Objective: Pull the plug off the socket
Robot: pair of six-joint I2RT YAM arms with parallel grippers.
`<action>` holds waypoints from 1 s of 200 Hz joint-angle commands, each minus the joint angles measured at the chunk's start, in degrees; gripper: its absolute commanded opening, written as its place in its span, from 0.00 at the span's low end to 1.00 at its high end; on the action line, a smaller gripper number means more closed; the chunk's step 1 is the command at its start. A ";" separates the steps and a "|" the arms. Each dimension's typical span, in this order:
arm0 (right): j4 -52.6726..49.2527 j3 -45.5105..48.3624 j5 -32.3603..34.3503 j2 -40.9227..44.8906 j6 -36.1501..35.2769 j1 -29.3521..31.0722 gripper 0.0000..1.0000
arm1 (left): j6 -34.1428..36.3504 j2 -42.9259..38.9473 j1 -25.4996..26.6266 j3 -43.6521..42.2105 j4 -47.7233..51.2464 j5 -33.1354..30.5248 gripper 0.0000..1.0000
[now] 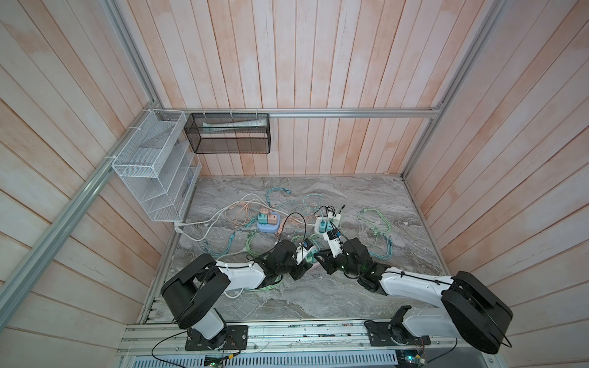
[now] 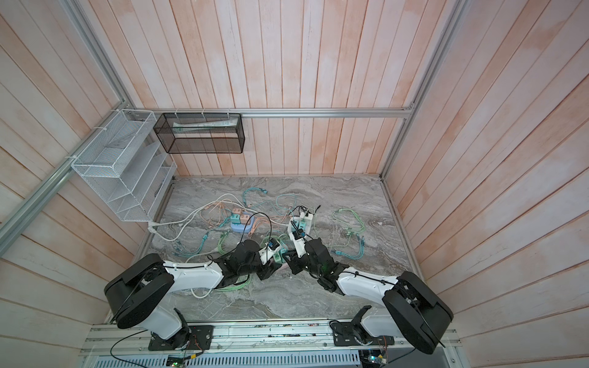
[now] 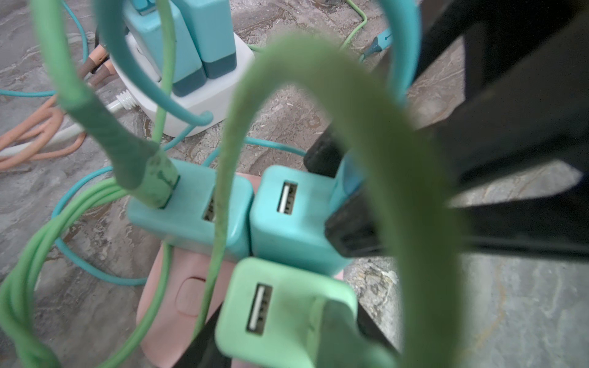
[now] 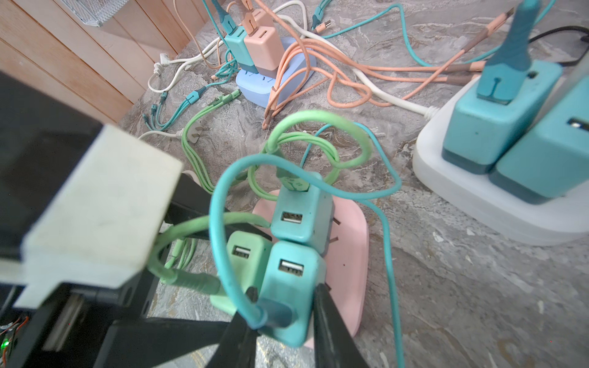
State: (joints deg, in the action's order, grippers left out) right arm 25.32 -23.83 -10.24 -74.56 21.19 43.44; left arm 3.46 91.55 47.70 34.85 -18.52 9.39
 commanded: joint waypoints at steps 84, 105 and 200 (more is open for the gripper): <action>-5.34 -0.77 0.74 0.14 -1.72 0.06 0.25 | -0.56 1.88 0.02 1.68 -1.63 0.03 0.38; -5.62 -0.68 0.74 -0.30 -1.98 0.22 0.23 | -1.30 1.95 0.07 2.30 -1.62 -0.64 0.33; -5.94 -0.57 2.92 -2.24 -2.64 3.31 0.15 | -6.05 1.09 0.03 3.17 -3.01 -1.82 0.22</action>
State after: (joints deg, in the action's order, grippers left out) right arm 24.69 -24.71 -5.34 -74.59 17.96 44.75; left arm 0.95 92.60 47.70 36.12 -18.50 8.05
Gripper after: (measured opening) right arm 0.187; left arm 0.452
